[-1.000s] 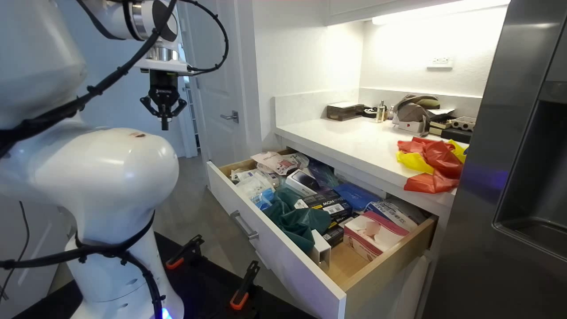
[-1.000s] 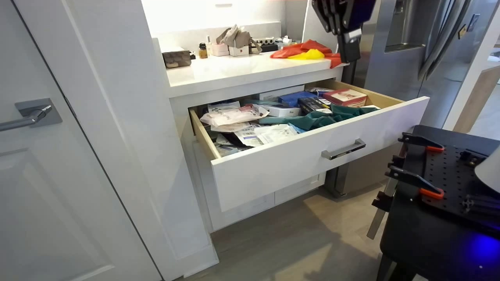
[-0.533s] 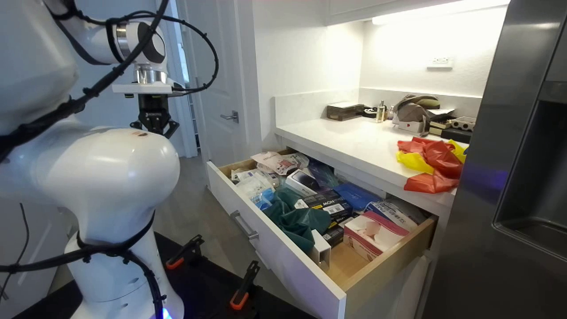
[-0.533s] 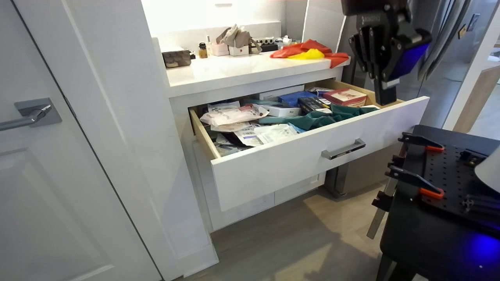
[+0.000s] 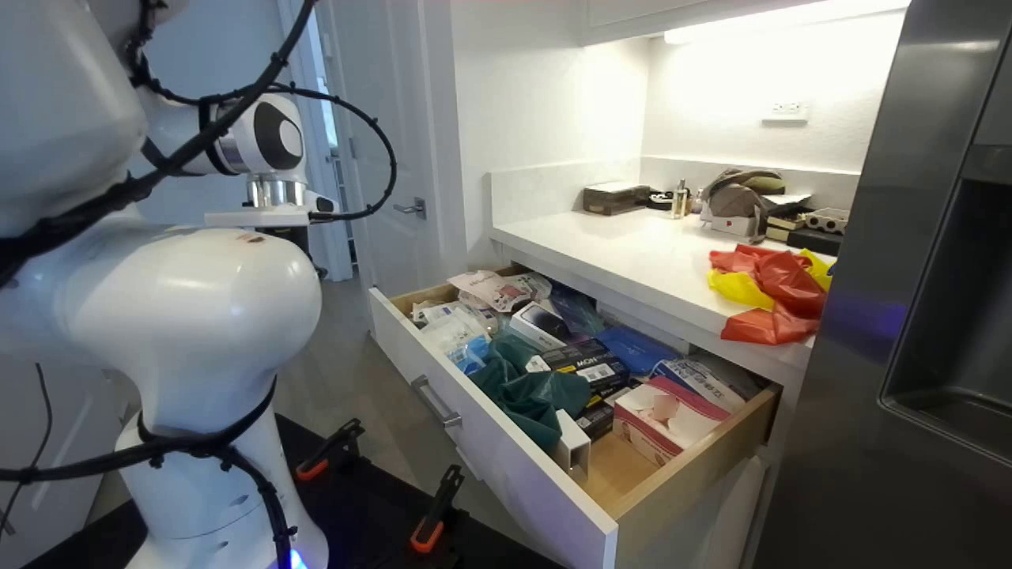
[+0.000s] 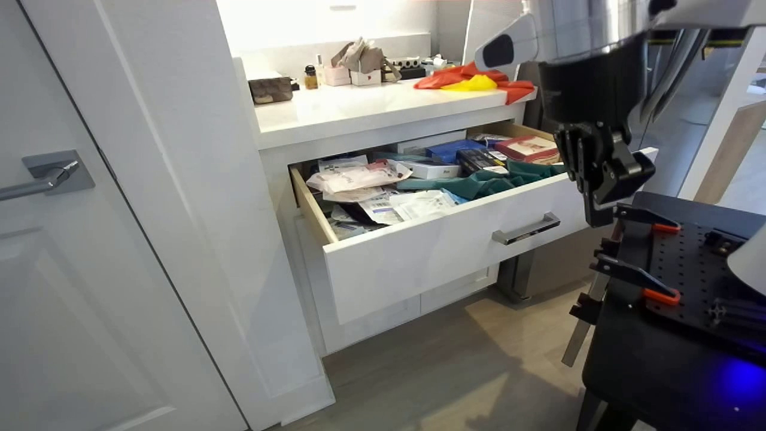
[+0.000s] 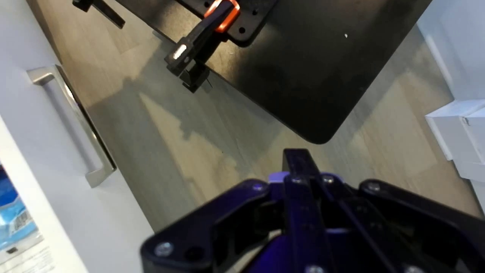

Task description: Press the plastic bag to fit into the drawer then close the drawer

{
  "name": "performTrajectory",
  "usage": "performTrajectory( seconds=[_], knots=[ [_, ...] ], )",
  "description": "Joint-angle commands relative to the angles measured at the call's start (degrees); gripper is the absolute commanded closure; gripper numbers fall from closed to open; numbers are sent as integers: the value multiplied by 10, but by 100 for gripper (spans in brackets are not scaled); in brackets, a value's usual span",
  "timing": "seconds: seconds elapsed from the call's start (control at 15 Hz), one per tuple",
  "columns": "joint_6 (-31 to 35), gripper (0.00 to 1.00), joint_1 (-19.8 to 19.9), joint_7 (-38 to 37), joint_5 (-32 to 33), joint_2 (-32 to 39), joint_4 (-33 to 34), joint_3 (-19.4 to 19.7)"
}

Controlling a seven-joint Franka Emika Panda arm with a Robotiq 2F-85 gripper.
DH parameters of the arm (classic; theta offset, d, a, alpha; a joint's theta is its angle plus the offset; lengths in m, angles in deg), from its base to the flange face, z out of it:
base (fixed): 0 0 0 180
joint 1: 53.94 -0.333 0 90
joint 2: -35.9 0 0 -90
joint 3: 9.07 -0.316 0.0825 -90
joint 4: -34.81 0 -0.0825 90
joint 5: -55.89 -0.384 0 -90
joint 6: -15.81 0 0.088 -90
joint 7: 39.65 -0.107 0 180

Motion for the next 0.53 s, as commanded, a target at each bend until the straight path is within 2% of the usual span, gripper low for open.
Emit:
performTrajectory(
  seconds=[0.0,0.2,0.47],
  knots=[
    [59,100,5,-24,8,24,-33,4],
    [97,100,18,-33,30,51,-49,11],
    [116,100,43,-93,81,94,-52,24]
  ],
)
